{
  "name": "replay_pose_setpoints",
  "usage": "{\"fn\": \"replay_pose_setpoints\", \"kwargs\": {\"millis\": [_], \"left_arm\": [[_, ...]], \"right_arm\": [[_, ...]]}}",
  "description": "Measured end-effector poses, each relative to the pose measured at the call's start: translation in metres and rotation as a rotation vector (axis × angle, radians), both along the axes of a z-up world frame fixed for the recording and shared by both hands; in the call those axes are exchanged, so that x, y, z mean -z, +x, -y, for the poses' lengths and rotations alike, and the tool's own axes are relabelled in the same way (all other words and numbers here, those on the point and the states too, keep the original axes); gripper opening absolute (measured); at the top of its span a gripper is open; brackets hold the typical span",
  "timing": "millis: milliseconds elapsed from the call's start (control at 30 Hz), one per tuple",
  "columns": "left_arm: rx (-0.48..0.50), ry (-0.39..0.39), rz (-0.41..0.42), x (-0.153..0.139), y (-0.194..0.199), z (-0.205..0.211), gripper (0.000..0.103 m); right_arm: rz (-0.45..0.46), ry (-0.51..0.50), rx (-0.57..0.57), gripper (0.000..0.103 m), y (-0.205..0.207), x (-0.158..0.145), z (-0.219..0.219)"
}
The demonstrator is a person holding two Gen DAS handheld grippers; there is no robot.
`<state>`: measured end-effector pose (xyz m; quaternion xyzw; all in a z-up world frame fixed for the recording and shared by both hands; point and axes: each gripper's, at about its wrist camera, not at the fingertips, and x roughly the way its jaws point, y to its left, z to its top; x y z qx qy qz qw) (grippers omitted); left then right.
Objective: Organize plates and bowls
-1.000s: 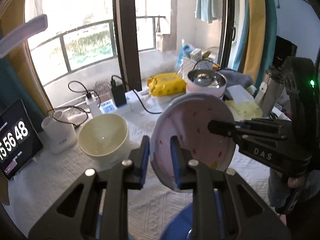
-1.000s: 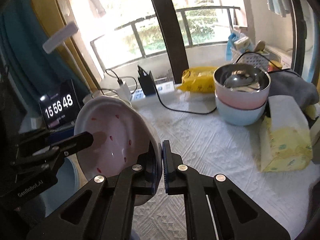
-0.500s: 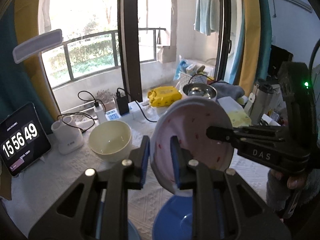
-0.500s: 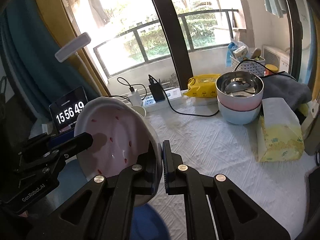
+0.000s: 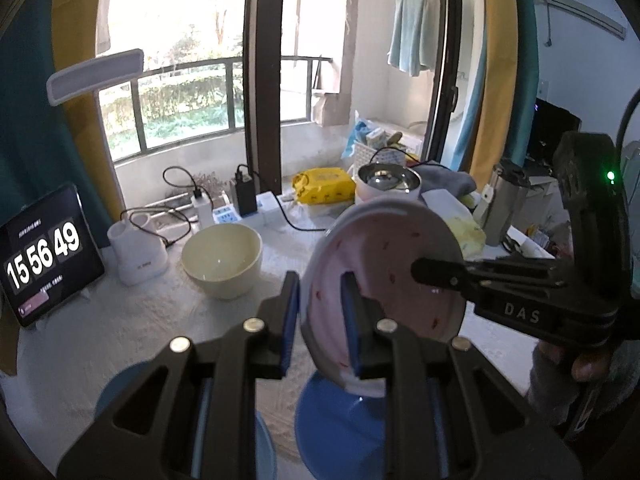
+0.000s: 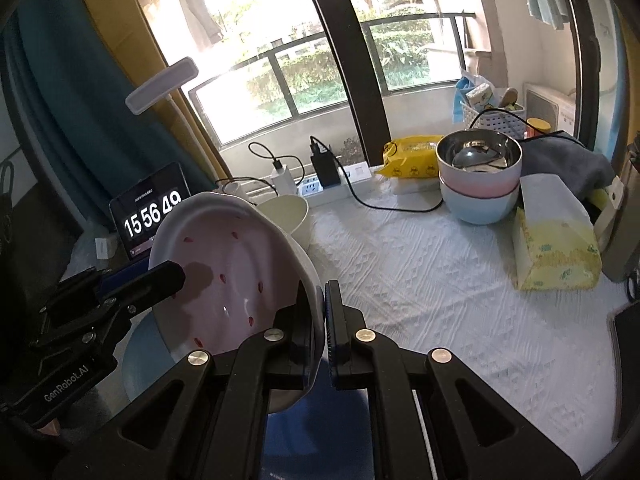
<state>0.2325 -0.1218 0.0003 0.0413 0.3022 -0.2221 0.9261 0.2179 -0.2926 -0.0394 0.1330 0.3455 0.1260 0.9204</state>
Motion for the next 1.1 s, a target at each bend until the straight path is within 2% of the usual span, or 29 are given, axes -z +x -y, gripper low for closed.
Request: {"fn": "replay_pose_setpoints", "kwargs": {"millis": [600,1100], "left_arm": [[0.019,-0.017,-0.099,0.031,-0.041,-0.002,0.021],[0.007,0.004,-0.174,0.061,-0.051,-0.001,0.021]], "right_arm": [[-0.092,-0.010,0.007,0.007,-0.041,0.025,-0.006],[-0.182,-0.031,-0.005,0.007,-0.055,0.054,-0.011]]}}
